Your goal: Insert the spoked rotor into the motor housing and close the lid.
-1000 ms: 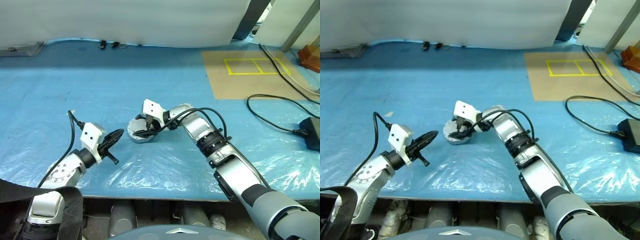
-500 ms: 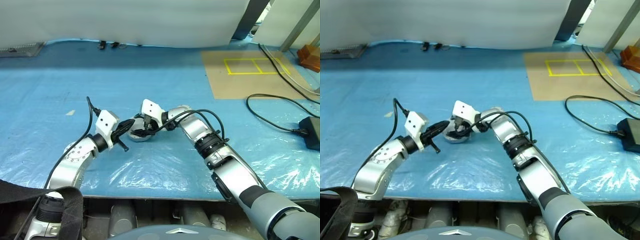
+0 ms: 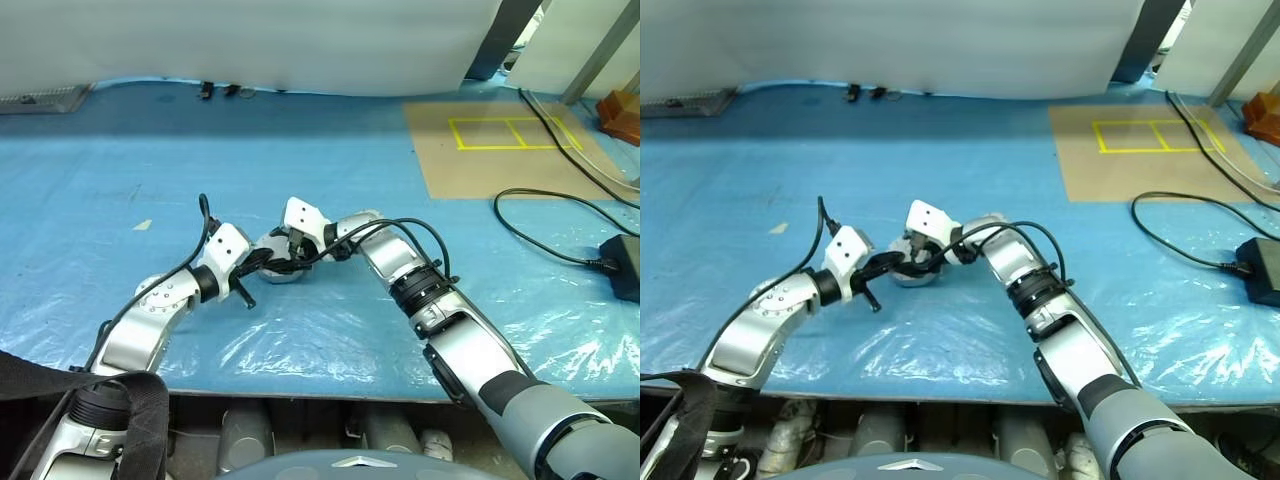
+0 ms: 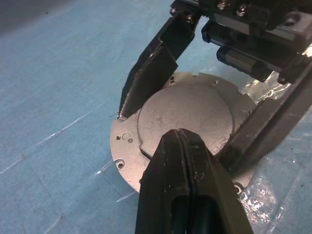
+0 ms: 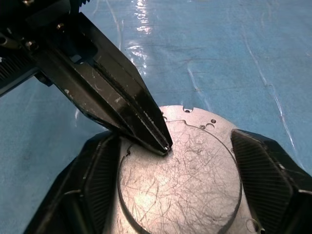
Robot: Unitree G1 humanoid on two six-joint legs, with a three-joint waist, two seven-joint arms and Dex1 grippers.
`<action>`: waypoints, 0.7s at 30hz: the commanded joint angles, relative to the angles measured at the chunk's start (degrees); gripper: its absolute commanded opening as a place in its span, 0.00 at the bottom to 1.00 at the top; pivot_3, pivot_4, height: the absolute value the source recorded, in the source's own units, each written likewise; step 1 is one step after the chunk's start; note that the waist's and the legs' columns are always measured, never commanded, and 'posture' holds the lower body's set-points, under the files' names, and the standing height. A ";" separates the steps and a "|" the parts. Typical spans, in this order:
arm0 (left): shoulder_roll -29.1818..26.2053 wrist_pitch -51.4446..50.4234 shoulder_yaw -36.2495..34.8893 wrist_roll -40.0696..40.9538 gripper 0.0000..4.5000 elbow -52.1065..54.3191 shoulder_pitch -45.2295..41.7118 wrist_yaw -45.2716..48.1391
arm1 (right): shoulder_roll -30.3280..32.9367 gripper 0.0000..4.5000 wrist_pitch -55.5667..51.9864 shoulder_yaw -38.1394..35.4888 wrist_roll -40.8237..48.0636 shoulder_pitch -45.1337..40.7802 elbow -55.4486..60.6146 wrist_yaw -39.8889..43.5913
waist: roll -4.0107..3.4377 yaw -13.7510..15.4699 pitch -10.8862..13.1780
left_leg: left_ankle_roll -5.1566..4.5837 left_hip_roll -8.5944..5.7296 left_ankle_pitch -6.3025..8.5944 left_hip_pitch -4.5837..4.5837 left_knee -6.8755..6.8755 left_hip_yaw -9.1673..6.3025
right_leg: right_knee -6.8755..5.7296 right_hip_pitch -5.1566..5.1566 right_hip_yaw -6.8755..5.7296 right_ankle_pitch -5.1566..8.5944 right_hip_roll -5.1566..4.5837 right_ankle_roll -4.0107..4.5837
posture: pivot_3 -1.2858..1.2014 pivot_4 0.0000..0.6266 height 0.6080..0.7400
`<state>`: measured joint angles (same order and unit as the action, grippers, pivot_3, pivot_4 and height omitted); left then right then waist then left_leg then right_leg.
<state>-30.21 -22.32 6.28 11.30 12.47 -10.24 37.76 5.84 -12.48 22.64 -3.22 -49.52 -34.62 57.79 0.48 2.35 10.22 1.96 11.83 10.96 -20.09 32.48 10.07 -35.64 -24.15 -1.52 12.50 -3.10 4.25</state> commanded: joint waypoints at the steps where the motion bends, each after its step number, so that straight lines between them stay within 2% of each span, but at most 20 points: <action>1: 0.04 -1.97 1.37 -0.30 0.00 0.44 1.15 0.56 | 0.04 1.00 1.19 -0.08 0.00 0.48 0.89 0.14 | 0.00 0.01 0.00 | 0.00 0.00 0.00 0.00 0.00 0.00 | 0.00 0.00 0.00 0.00 0.00 0.00 | 0.52 0.24 1.00; 17: -0.09 -2.82 0.87 -0.42 0.00 0.39 1.33 0.94 | 0.70 1.00 7.14 -6.92 5.56 -1.05 -0.71 1.42 | -0.01 -0.06 0.01 | 0.00 0.01 0.00 -0.10 -0.06 0.01 | 0.11 -0.06 -0.01 0.00 0.02 0.00 | 0.52 0.24 1.00; 21: -0.05 -2.74 0.67 -0.60 0.00 0.22 1.39 0.78 | 0.71 1.00 5.51 -9.29 7.99 -1.66 -0.62 2.28 | -0.01 -0.01 0.01 | 0.00 0.00 0.00 -0.14 -0.08 0.01 | 0.13 -0.08 -0.01 0.00 0.02 0.00 | 0.52 0.24 1.00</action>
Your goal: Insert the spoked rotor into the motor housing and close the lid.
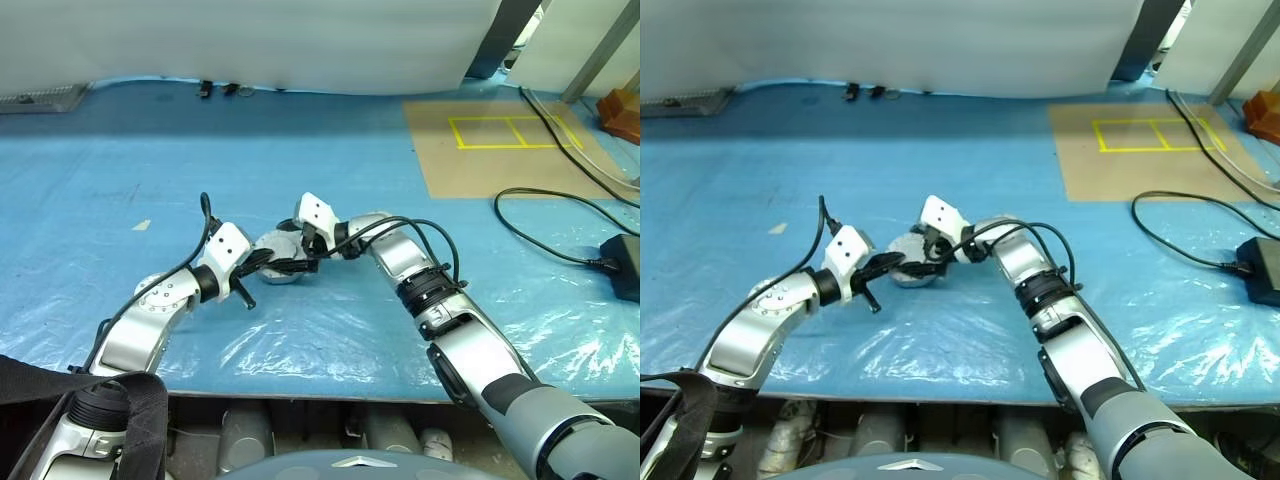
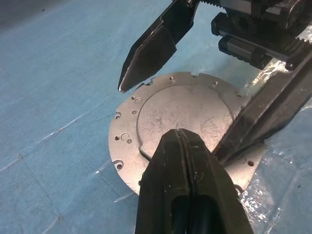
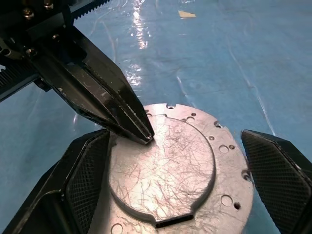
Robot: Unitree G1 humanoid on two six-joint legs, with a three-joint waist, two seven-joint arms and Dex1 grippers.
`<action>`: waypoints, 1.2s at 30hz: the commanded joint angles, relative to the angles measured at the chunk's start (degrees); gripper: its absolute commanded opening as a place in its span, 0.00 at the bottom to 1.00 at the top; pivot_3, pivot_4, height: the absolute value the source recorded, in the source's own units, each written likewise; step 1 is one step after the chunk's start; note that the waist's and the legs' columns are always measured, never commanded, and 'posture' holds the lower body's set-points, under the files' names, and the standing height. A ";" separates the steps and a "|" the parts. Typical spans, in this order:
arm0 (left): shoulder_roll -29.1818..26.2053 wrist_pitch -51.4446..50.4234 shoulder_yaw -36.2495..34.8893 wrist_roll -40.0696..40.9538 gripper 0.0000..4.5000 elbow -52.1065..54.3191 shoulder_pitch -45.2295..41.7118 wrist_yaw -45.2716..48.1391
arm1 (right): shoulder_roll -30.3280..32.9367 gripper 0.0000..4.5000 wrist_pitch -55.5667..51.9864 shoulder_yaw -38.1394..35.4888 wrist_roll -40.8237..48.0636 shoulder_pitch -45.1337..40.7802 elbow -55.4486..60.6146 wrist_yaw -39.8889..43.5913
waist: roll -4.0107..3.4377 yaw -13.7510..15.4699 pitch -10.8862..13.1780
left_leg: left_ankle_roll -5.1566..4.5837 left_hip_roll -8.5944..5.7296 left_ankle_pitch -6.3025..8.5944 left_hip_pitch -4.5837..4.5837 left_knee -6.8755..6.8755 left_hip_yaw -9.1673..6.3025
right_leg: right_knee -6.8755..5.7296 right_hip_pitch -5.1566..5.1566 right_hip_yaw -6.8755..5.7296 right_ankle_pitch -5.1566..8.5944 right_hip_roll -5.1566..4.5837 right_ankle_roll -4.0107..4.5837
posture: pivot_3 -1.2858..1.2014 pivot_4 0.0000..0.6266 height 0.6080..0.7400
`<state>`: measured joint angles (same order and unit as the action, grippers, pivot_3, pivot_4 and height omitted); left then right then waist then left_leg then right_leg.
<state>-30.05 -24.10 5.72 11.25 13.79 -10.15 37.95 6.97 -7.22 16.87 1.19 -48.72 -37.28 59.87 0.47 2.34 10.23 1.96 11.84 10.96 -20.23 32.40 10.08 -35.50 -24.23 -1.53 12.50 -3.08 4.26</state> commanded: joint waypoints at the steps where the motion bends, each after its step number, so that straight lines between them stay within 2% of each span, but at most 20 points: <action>1: -0.20 -0.98 1.15 -0.50 0.00 -1.03 1.42 0.58 | -0.21 1.00 0.05 -3.87 3.81 -2.54 2.16 0.45 | 0.00 -0.02 0.00 | 0.00 0.00 0.00 -0.02 0.00 0.00 | 0.01 0.00 -0.01 0.00 0.00 0.00 | 0.52 0.24 1.00; 6: 0.87 -1.59 0.42 0.73 0.00 -0.42 1.29 0.33 | 0.22 1.00 -4.52 -6.68 7.06 -2.90 2.31 1.84 | -0.01 0.00 0.01 | 0.00 0.01 0.00 -0.07 -0.02 0.01 | 0.03 -0.04 -0.01 0.00 0.01 0.00 | 0.52 0.24 1.00; 12: 0.89 -2.04 0.33 0.65 0.00 0.02 1.24 0.28 | 1.71 1.00 -16.49 -8.69 11.05 -2.24 4.55 3.94 | -0.01 0.09 0.01 | -0.01 0.00 0.00 -0.04 -0.01 0.00 | 0.03 -0.02 -0.02 0.00 0.00 0.00 | 0.52 0.24 1.00; 22: 0.59 -2.79 -0.07 1.40 0.00 1.19 2.35 0.26 | 3.02 1.00 -34.04 -8.09 13.27 4.07 12.72 -0.82 | -0.01 0.14 0.01 | 0.19 0.00 -0.11 -0.05 -0.09 0.00 | 0.12 -0.02 -0.03 0.00 0.01 0.00 | 0.52 0.24 1.00; 28: 0.07 -2.90 -0.92 1.42 0.00 1.49 3.05 0.23 | 2.55 1.00 -43.40 -7.77 14.48 4.57 14.47 -4.05 | -0.01 0.08 0.01 | 0.22 0.00 -0.13 0.00 -0.10 -0.01 | 0.12 -0.01 -0.02 0.00 0.01 -0.01 | 0.52 0.24 1.00; 36: 0.29 -3.19 -1.35 1.39 0.00 2.21 4.56 -0.17 | 0.44 1.00 -61.22 -10.67 24.18 7.12 22.30 -4.86 | -0.01 0.19 0.01 | 0.24 -0.01 -0.14 -0.02 -0.23 -0.02 | 0.29 0.00 -0.03 0.01 0.02 -0.01 | 0.52 0.24 1.00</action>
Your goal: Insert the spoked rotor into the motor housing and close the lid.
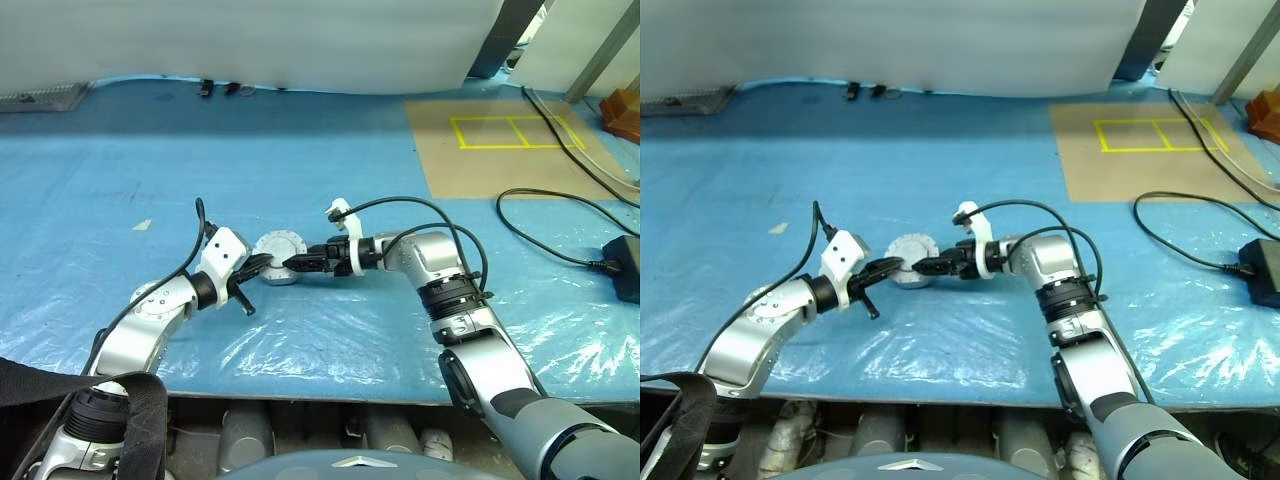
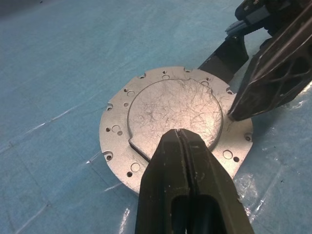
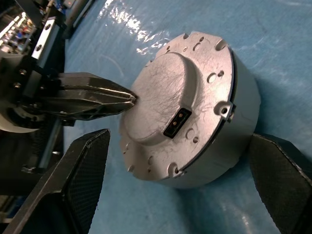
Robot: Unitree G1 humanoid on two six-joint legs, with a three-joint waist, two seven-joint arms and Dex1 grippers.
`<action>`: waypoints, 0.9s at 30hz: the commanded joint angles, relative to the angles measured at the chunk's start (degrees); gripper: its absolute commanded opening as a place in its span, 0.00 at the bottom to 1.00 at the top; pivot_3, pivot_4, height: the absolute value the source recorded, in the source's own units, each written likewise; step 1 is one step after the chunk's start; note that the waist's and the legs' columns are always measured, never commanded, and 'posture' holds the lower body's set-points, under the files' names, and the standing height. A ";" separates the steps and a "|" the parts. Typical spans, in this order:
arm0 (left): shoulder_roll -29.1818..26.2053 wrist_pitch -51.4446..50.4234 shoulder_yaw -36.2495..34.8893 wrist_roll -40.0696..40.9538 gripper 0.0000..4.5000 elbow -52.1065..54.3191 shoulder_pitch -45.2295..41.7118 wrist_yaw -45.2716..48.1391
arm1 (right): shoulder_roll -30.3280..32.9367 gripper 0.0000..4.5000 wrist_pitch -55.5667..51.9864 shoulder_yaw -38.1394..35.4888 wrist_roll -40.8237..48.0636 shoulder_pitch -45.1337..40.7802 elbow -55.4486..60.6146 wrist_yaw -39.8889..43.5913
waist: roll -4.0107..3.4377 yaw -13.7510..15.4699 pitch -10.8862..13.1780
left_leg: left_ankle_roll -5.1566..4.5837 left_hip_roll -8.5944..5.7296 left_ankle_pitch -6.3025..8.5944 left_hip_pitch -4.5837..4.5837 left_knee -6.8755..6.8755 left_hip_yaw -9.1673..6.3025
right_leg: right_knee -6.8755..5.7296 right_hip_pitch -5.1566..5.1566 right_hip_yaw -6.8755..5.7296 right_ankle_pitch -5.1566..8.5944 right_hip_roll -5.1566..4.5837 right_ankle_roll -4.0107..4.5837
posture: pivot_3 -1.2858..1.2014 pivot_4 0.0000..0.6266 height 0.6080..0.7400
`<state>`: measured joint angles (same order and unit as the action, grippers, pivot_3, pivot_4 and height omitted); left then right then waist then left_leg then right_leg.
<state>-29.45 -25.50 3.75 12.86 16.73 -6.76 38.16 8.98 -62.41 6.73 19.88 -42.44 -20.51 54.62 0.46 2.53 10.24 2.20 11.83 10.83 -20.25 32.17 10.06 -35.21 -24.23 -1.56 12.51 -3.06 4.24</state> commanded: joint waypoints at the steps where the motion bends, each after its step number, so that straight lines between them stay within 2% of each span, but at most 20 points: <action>1: -0.24 -1.91 0.58 -0.21 0.00 -0.56 1.24 -0.44 | -2.32 1.00 -8.25 -1.73 6.59 0.99 6.02 -0.65 | -0.01 -0.04 0.00 | 0.00 0.00 0.00 0.01 -0.01 -0.01 | 0.02 0.01 0.00 0.00 0.01 0.00 | 0.52 0.24 1.00; 6: -0.18 -2.07 0.52 -0.21 0.00 -0.40 1.48 -0.70 | -8.56 1.00 -17.17 -13.24 9.24 -2.55 -0.29 -10.00 | -0.02 -0.25 0.01 | 0.01 0.01 0.00 0.09 -0.01 -0.01 | -0.03 0.01 0.00 0.00 0.03 0.00 | 0.52 0.24 1.00; 13: -0.26 -2.11 0.70 -0.14 0.00 -0.43 1.57 -0.54 | -10.28 1.00 -17.49 -19.40 10.80 -4.36 -3.03 -14.09 | -0.03 -0.15 0.01 | 0.03 0.01 -0.01 0.09 -0.04 -0.01 | -0.01 0.00 0.01 0.00 0.02 0.00 | 0.52 0.24 1.00; 17: -0.17 -1.94 0.73 -0.16 0.00 -0.49 1.46 -0.45 | -10.40 0.74 -18.09 -19.70 12.24 -3.71 -2.13 -14.26 | -0.04 -0.05 0.02 | 0.04 0.00 -0.01 0.05 -0.06 -0.01 | 0.02 0.00 0.00 0.00 0.02 0.00 | 0.52 0.24 1.00; 23: 0.57 -1.85 0.69 -0.11 0.00 -0.51 1.20 -0.67 | -9.68 0.31 -18.69 -16.56 11.17 -2.65 -2.65 -14.47 | -0.05 0.03 0.01 | 0.04 -0.01 -0.01 0.05 -0.06 -0.01 | 0.02 0.00 0.00 0.00 0.00 -0.01 | 0.52 0.24 1.00; 24: 0.86 -1.79 0.43 0.07 0.00 -0.39 1.34 -0.90 | -9.54 0.26 -18.58 -16.10 10.86 -2.73 -2.75 -14.79 | -0.07 0.02 0.01 | 0.04 -0.01 -0.01 0.07 -0.06 -0.01 | 0.02 0.01 0.00 0.00 0.00 -0.01 | 0.52 0.24 1.00; 27: 2.01 -1.39 -0.61 0.57 0.00 -0.04 1.90 -1.86 | -8.83 0.26 -18.47 -14.20 10.43 -2.89 -2.92 -14.43 | -0.11 0.03 -0.01 | 0.04 -0.01 -0.01 0.10 -0.05 0.00 | 0.00 0.03 0.00 -0.01 0.00 -0.01 | 0.52 0.24 1.00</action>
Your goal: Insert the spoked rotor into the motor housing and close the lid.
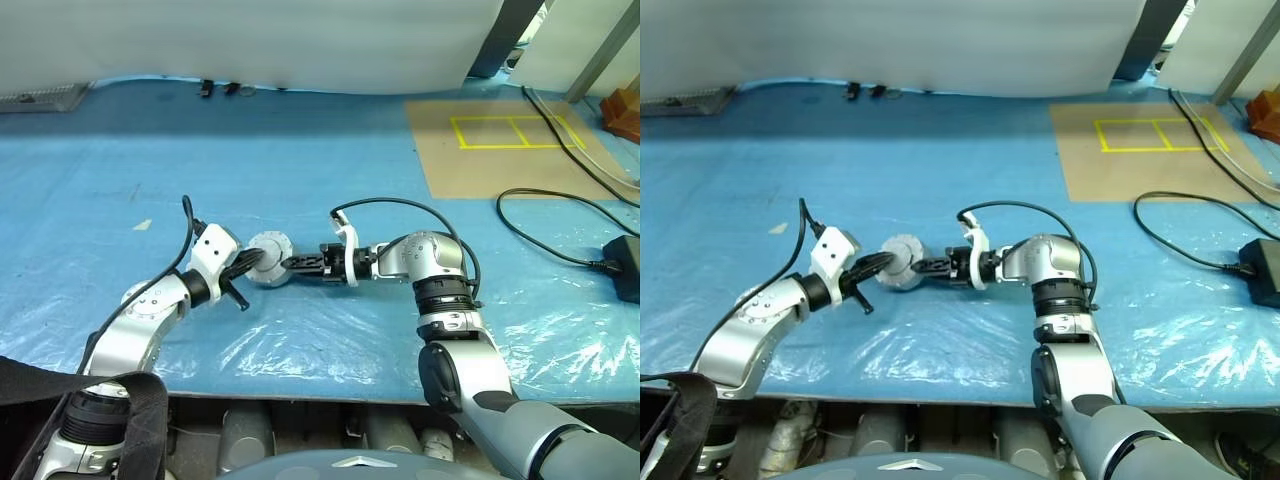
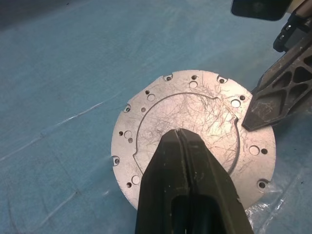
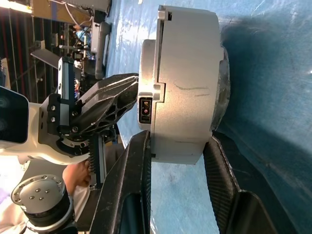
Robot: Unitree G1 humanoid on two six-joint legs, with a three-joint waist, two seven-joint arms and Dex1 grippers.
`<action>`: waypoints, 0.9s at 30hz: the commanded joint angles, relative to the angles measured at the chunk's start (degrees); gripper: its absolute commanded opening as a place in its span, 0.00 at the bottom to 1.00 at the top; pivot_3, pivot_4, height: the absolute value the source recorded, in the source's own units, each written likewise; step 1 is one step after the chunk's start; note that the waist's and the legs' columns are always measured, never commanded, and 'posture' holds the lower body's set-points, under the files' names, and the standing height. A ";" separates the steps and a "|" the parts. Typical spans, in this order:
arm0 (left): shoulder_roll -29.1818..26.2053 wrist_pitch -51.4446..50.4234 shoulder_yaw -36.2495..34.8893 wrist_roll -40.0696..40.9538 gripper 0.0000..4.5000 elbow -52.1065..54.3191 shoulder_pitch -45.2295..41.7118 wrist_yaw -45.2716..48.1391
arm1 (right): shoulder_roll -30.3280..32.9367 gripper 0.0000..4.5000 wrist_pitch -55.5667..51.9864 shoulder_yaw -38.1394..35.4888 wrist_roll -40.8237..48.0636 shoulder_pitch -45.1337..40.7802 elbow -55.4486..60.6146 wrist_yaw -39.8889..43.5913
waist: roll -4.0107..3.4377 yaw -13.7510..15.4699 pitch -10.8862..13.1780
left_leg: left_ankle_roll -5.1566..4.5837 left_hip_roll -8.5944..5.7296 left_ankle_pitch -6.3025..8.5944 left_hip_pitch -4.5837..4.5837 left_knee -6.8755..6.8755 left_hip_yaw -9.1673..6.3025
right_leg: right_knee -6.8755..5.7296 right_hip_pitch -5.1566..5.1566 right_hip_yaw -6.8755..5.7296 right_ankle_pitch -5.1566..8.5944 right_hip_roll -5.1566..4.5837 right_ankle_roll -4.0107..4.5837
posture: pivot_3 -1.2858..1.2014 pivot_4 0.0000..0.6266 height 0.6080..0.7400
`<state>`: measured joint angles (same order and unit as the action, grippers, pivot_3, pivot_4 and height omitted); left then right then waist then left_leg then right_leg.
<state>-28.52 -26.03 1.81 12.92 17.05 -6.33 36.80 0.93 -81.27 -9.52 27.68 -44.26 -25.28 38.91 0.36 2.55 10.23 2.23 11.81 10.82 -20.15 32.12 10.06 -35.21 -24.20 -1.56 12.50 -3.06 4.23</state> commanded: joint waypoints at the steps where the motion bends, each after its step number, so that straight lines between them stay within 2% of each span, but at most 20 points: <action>1: 1.64 -0.70 0.83 0.62 0.00 -0.20 1.66 -1.11 | -0.72 0.26 0.75 2.19 2.57 -1.09 1.75 1.24 | -0.02 0.00 -0.01 | 0.00 0.00 0.00 0.02 0.00 0.00 | 0.00 0.02 0.00 0.00 -0.01 0.00 | 0.52 0.24 1.00; 9: 7.91 0.26 -8.83 5.46 0.00 1.94 2.20 -8.36 | -1.95 0.25 6.06 -2.37 3.26 -3.88 -3.37 -1.00 | -0.03 -0.30 0.01 | 0.00 0.02 0.00 -0.04 0.01 0.00 | 0.00 -0.03 0.00 0.00 0.02 0.00 | 0.52 0.24 1.00; 13: 14.57 -2.00 -17.33 15.91 0.00 4.57 3.97 -13.13 | -1.69 0.24 8.25 -1.37 3.32 -4.88 -4.79 0.01 | -0.03 -0.08 0.01 | 0.00 0.01 0.00 -0.35 0.01 0.03 | 0.14 -0.15 -0.06 -0.01 0.03 0.01 | 0.52 0.24 1.00; 17: 21.18 -4.27 -25.20 27.20 0.00 7.55 7.27 -19.59 | -2.74 0.24 10.01 -4.55 5.82 -7.83 -7.10 0.19 | -0.02 -0.03 0.02 | 0.00 -0.01 0.00 -0.75 0.01 0.05 | 0.36 -0.26 -0.22 -0.03 0.04 0.01 | 0.52 0.24 1.00; 20: 24.37 -5.12 -26.64 32.84 0.00 8.73 9.84 -21.94 | -3.93 0.24 10.61 -5.54 7.41 -9.68 -7.54 0.82 | 0.00 -0.02 0.03 | 0.00 0.03 0.00 -0.93 0.02 0.03 | 0.36 -0.38 -0.31 -0.03 0.09 0.02 | 0.52 0.24 1.00; 22: 28.50 -3.84 -28.37 39.19 0.00 8.21 9.85 -24.63 | -4.91 0.24 11.02 -6.20 8.49 -10.63 -7.77 1.19 | 0.00 0.05 0.04 | 0.00 0.04 0.00 -0.96 0.03 0.03 | 0.35 -0.41 -0.35 -0.03 0.10 0.02 | 0.52 0.24 1.00; 25: 33.71 -2.20 -30.51 46.69 0.19 6.29 9.96 -27.52 | -6.60 0.24 12.37 -6.25 9.28 -11.72 -8.26 1.34 | 0.05 0.05 0.05 | 0.00 0.05 0.00 -0.97 0.10 0.03 | 0.35 -0.40 -0.35 -0.04 0.08 0.03 | 0.52 0.24 1.00; 27: 35.24 -1.93 -30.06 49.77 0.36 6.39 10.18 -28.56 | -7.37 0.24 13.85 -5.27 9.05 -12.11 -8.31 1.81 | 0.06 0.06 0.05 | 0.00 0.06 0.00 -0.96 0.09 0.03 | 0.32 -0.41 -0.38 -0.04 0.11 0.03 | 0.52 0.24 1.00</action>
<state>5.21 -29.22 -27.39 59.09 22.45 3.67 9.03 -5.78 -69.16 -14.49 33.96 -54.23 -34.94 38.69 0.42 2.61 10.28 2.23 11.88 10.82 -21.12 32.20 10.08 -34.89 -24.61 -1.98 12.47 -2.93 4.27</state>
